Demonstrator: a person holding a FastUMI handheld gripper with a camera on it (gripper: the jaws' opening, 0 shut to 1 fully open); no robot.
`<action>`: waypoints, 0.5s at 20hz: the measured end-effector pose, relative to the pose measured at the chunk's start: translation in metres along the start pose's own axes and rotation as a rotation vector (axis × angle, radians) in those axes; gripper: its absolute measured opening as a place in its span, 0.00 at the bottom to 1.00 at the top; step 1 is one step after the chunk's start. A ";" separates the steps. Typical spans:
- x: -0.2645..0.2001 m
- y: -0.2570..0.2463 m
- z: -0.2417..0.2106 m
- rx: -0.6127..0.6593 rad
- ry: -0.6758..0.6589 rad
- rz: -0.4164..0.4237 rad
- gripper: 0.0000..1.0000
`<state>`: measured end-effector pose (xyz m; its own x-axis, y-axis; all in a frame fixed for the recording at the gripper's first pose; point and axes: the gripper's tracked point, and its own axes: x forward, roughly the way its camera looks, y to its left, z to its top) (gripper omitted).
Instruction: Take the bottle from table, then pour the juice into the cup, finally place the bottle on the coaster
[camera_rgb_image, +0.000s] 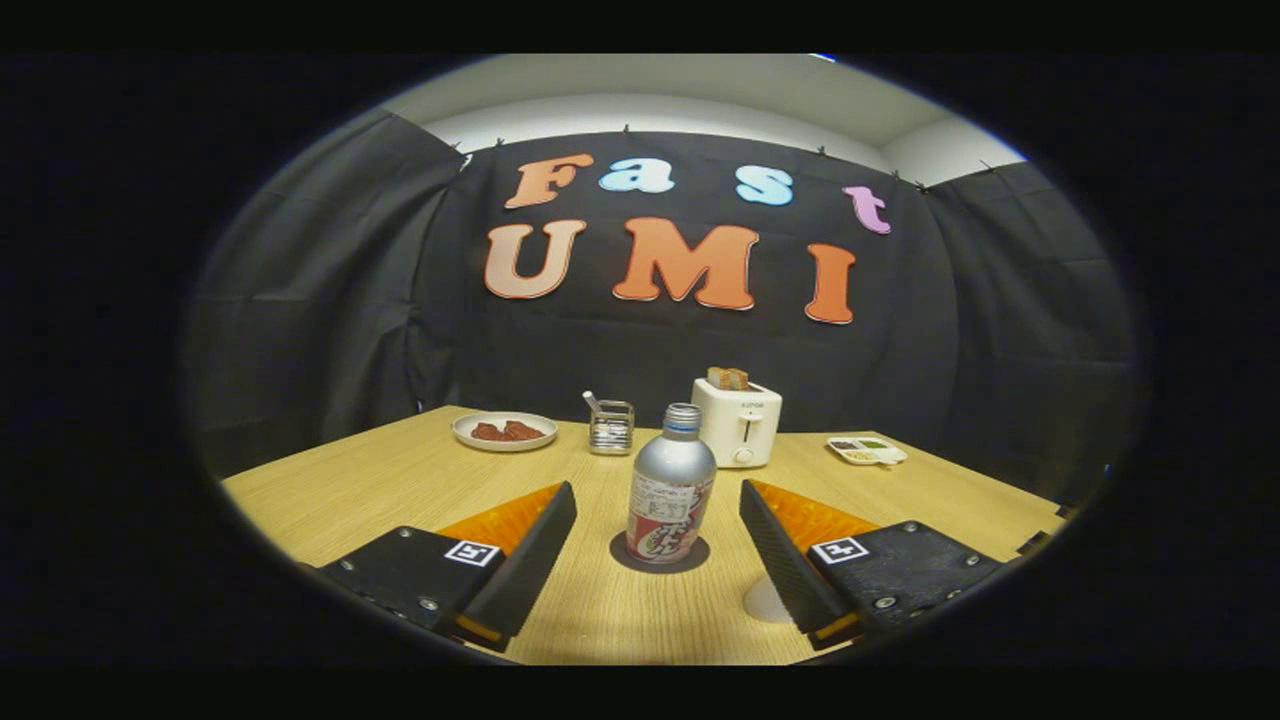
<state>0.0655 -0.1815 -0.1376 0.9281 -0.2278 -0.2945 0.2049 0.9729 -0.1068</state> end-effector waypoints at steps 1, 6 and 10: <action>-0.012 -0.003 0.005 -0.003 -0.003 -0.004 0.98; -0.068 -0.007 0.048 0.018 -0.078 0.030 0.97; -0.106 -0.021 0.067 0.005 -0.103 0.007 0.97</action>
<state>-0.0168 -0.1754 -0.0405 0.9565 -0.2158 -0.1965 0.1994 0.9748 -0.1002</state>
